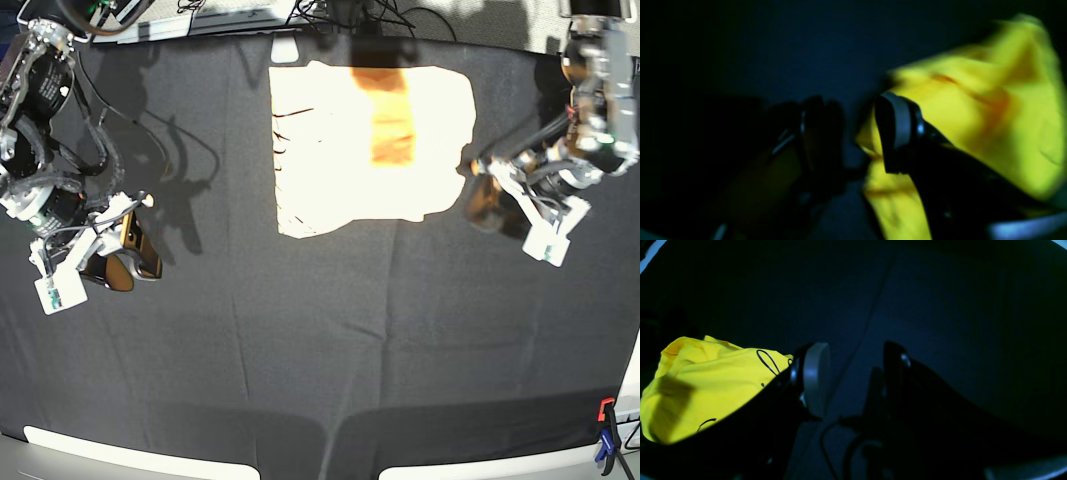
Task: Layout the t-shirt on the table in an organized manner, then fold the t-shirt properly
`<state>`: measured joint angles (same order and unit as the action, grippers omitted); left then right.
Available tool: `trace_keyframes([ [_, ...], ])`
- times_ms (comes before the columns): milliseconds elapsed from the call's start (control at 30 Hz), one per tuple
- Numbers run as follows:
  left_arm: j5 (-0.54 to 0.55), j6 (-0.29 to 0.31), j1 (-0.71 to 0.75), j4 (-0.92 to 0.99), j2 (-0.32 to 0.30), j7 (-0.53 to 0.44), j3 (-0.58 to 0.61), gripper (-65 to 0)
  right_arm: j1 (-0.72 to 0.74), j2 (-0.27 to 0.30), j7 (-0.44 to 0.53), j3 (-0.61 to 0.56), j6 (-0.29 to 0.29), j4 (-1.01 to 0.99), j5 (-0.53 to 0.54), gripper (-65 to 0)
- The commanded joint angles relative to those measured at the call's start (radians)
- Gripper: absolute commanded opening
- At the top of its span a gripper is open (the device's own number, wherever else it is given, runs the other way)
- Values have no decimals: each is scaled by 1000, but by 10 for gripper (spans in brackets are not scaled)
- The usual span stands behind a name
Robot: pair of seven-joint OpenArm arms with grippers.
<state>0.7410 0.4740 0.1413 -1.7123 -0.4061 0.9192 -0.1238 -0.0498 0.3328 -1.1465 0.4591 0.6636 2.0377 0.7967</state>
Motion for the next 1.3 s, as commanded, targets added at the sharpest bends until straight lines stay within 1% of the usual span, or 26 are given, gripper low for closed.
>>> trace_keyframes([
  [0, 52, 10, -11, -18, -26, 20, -6, -392, 14, 13, 26, 3, 10, 17, 19, -392],
  [67, 93, 21, -8, -18, -29, 104, -6, -392, 14, 13, 26, 3, 10, 17, 19, -392],
  [167, 171, 22, 1, -18, -17, 166, -6, -392, 14, 13, 25, 3, 10, 17, 19, -392],
  [267, 177, 21, 13, -17, 10, 166, -6, -409, 14, 13, 25, 3, 9, 17, 19, -392],
  [367, 176, 18, 22, -17, 46, 166, -6, -461, 14, 13, 25, 3, 10, 17, 19, -392],
  [433, 141, -10, 21, -17, 60, 164, -6, -477, 14, 13, 25, 3, 10, 17, 19, -392],
  [533, 73, -55, 19, -17, 58, 157, -6, -477, 14, 14, 25, 3, 9, 17, 19, -392],
  [733, 32, -98, 21, -15, 57, 143, -6, -494, 14, 13, 25, 3, 10, 17, 19, -392],
  [1000, 32, -101, 22, -15, 66, 97, -5, -494, 14, 13, 25, 3, 10, 17, 19, -392],
  [1133, -9, -101, 22, -15, 87, 59, -5, -494, 14, 13, 25, 3, 10, 17, 19, -392],
  [1267, -16, -100, 22, -15, 93, 51, -5, -494, 14, 13, 25, 3, 10, 17, 19, -392],
])
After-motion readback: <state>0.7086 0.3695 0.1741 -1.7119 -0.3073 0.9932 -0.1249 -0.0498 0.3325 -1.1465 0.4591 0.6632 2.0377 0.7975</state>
